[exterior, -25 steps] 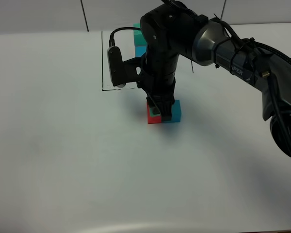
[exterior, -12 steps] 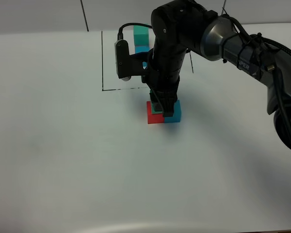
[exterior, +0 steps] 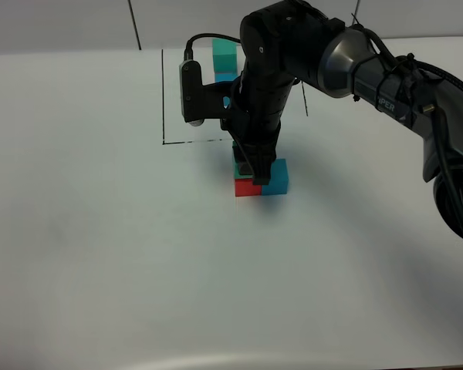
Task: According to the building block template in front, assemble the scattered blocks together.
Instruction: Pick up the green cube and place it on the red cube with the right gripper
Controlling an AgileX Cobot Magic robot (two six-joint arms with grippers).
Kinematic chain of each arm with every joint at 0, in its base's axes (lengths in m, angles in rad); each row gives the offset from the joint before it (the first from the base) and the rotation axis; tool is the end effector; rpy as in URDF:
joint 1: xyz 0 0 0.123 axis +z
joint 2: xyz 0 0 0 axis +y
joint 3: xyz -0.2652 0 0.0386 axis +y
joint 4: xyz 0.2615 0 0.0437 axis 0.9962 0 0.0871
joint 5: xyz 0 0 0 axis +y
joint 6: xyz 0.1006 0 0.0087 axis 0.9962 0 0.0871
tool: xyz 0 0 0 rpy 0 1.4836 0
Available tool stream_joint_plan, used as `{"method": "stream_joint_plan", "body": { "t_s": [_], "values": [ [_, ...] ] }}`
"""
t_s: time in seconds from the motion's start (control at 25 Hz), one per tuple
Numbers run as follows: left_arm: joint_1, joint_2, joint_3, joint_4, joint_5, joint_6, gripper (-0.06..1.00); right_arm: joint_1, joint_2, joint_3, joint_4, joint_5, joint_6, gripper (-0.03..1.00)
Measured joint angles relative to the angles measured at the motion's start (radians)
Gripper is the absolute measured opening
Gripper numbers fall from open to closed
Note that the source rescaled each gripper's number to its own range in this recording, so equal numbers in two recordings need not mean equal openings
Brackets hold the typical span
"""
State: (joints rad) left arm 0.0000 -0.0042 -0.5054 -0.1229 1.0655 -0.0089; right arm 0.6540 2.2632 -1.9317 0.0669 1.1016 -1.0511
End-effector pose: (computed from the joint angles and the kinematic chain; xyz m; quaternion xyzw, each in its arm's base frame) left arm 0.0313 -0.0108 0.2811 -0.0010 0.8504 -0.0637 0.5223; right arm 0.3796 0.2986 0.1604 -0.7401 0.6623 0.0086 0.1161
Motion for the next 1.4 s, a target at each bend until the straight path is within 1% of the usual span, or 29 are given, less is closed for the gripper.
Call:
{"method": "stream_joint_plan", "body": {
  "t_s": [0.24,0.64,1.32,1.4],
  "values": [
    [0.0,0.0,0.0,0.0,0.0,0.0,0.51,-0.003,0.02,0.0,0.001,-0.013,0.0,0.02],
    [0.0,0.0,0.0,-0.001,0.0,0.0,0.51,-0.01,0.03,-0.008,0.02,-0.012,0.0,0.02],
    [0.0,0.0,0.0,-0.001,0.0,0.0,0.51,-0.01,0.03,-0.008,0.021,-0.01,-0.003,0.02],
    [0.0,0.0,0.0,-0.002,0.0,0.0,0.51,-0.01,0.03,-0.008,0.019,-0.009,-0.003,0.07]
  ]
}}
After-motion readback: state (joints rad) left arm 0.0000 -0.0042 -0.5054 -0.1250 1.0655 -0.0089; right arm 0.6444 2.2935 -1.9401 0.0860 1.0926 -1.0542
